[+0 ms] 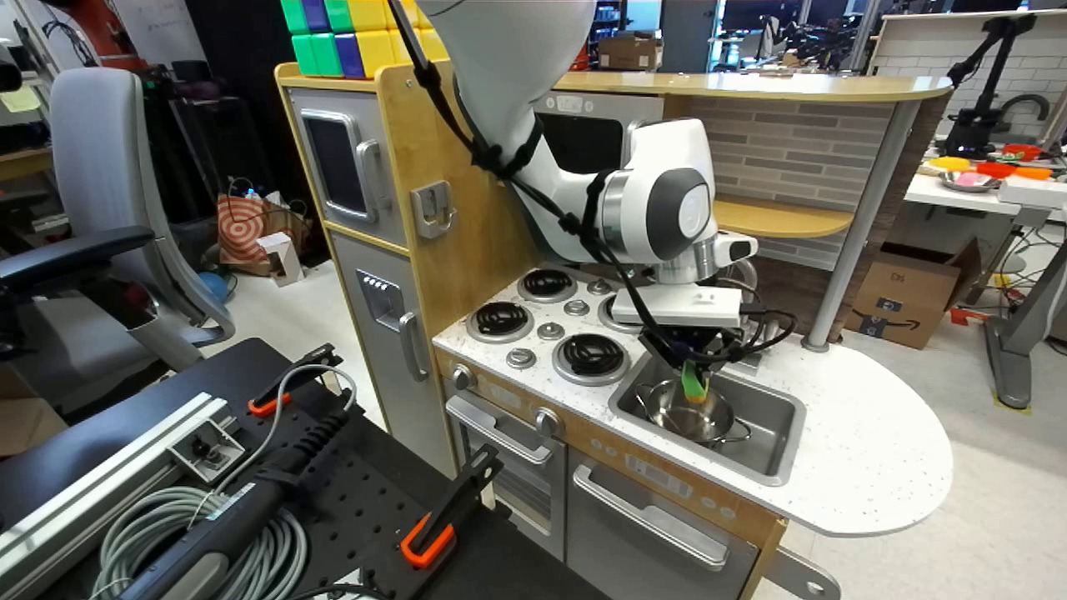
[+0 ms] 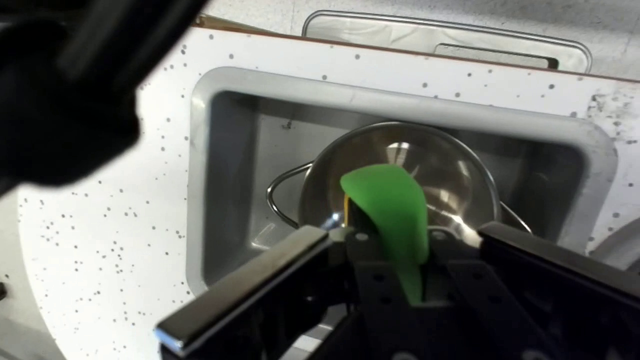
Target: Pick up the plush toy from the stove and put it in the silver pot in the sink.
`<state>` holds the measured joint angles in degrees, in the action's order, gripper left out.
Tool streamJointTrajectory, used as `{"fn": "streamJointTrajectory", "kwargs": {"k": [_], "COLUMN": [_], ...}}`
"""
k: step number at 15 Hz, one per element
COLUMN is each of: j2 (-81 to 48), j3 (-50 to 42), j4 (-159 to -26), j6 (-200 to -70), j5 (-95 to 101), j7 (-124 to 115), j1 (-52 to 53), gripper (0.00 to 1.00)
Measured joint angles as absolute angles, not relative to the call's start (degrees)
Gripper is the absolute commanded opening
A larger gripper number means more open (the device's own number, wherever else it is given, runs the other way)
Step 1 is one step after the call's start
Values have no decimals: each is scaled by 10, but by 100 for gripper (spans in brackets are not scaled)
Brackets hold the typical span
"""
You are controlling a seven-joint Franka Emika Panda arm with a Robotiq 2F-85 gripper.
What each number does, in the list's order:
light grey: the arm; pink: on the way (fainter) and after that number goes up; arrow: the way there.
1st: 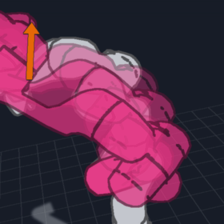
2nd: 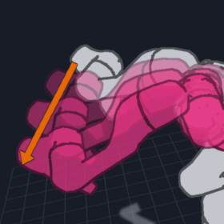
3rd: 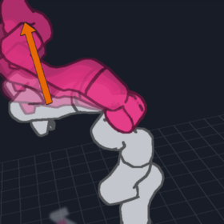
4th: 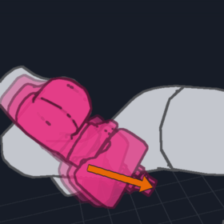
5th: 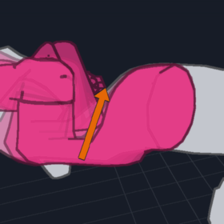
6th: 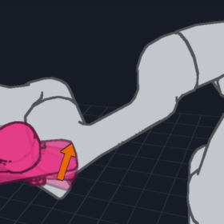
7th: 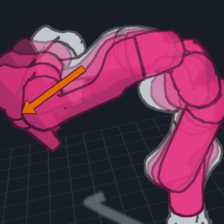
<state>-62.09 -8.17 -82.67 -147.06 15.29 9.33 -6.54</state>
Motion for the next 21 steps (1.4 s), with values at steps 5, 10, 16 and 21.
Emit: {"fn": "streamJointTrajectory", "kwargs": {"k": [5, 10, 16, 21], "j2": [-631, -634, -634, -601], "j3": [-75, -73, -72, -70], "j4": [-824, -823, -823, -861], "j6": [-1473, -1486, -1520, -1530], "j5": [153, 153, 153, 153], "j7": [81, 78, 79, 83], "j1": [-53, -51, -51, -50], "gripper": [40, 70, 100, 100]}}
